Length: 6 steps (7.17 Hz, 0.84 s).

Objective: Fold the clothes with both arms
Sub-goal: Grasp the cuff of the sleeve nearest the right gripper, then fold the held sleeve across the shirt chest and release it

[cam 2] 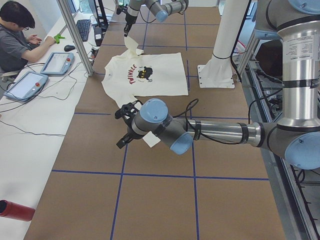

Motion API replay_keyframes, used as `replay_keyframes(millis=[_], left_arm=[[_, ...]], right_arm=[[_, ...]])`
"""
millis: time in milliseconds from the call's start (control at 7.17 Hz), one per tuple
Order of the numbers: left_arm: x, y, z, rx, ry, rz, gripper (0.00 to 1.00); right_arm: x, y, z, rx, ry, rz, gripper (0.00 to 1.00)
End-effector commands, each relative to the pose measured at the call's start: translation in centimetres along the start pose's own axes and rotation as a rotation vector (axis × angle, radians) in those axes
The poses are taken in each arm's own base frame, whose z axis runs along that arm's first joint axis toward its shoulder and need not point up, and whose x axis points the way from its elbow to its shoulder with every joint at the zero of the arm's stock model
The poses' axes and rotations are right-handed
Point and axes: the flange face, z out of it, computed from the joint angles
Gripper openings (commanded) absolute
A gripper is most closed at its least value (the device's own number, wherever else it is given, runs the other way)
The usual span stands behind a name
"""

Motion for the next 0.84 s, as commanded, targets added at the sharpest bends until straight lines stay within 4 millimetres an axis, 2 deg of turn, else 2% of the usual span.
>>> replay_keyframes(millis=[0,139,279,418,558,697], left_arm=[[0.0,0.1,0.0,-0.001,0.0,-0.004,1.0],[0.0,0.1,0.0,-0.001,-0.001,-0.004,1.0],[-0.1,0.1,0.0,-0.001,-0.001,-0.004,1.0],[-0.1,0.1,0.0,-0.001,-0.001,-0.004,1.0],[-0.1,0.1,0.0,-0.001,-0.001,-0.004,1.0],[-0.1,0.1,-0.1,0.0,-0.002,-0.005,1.0]], right_arm=[[-11.2,6.3,2.0,0.14,-0.01,0.045,0.0],[-13.9,10.7,4.4,0.161,-0.005,0.045,0.0],[-16.2,14.0,5.9,0.18,-0.013,0.066,0.0],[-18.9,14.7,5.2,0.172,-0.017,0.107,0.0],[-22.0,14.1,3.8,0.172,-0.021,0.171,0.0],[-22.5,14.4,3.5,0.169,-0.027,0.171,0.0]])
